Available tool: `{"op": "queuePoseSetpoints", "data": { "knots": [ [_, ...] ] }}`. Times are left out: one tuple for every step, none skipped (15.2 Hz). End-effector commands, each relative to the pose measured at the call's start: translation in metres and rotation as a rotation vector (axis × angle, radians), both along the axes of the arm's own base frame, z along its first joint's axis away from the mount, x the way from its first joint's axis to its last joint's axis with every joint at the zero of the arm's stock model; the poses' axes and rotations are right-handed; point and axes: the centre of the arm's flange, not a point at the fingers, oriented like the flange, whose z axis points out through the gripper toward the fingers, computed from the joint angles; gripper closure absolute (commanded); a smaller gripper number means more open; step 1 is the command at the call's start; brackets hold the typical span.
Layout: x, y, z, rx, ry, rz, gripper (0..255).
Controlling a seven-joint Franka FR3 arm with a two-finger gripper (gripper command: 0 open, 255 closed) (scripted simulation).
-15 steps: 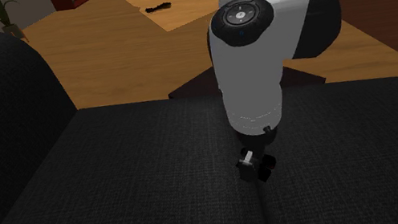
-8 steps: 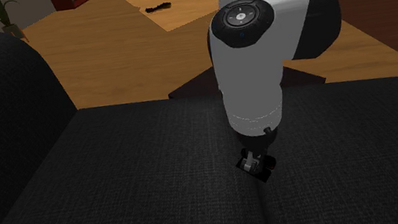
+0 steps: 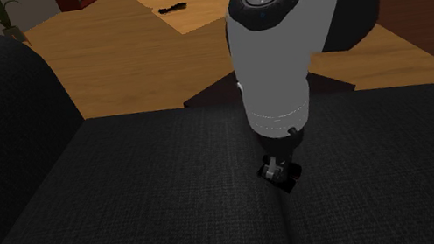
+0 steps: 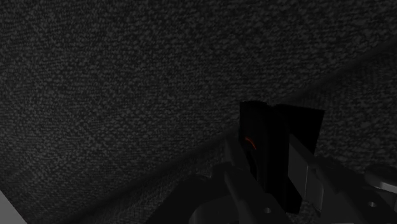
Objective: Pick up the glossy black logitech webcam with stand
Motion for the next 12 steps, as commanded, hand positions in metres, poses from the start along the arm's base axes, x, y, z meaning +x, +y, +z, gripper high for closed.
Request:
{"op": "queuePoseSetpoints", "data": {
  "knots": [
    [0.000, 0.000, 0.012, 0.000, 0.000, 0.000, 255],
    [0.000, 0.000, 0.017, 0.000, 0.000, 0.000, 255],
    [0.000, 0.000, 0.022, 0.000, 0.000, 0.000, 255],
    [0.000, 0.000, 0.027, 0.000, 0.000, 0.000, 255],
    [0.000, 0.000, 0.033, 0.000, 0.000, 0.000, 255],
    [0.000, 0.000, 0.038, 0.000, 0.000, 0.000, 255],
    [0.000, 0.000, 0.043, 0.000, 0.000, 0.000, 255],
    [0.000, 0.000, 0.049, 0.000, 0.000, 0.000, 255],
    [0.000, 0.000, 0.054, 0.000, 0.000, 0.000, 255],
    [0.000, 0.000, 0.059, 0.000, 0.000, 0.000, 255],
    [0.000, 0.000, 0.060, 0.000, 0.000, 0.000, 255],
    [0.000, 0.000, 0.060, 0.000, 0.000, 0.000, 255]
  ]
}}
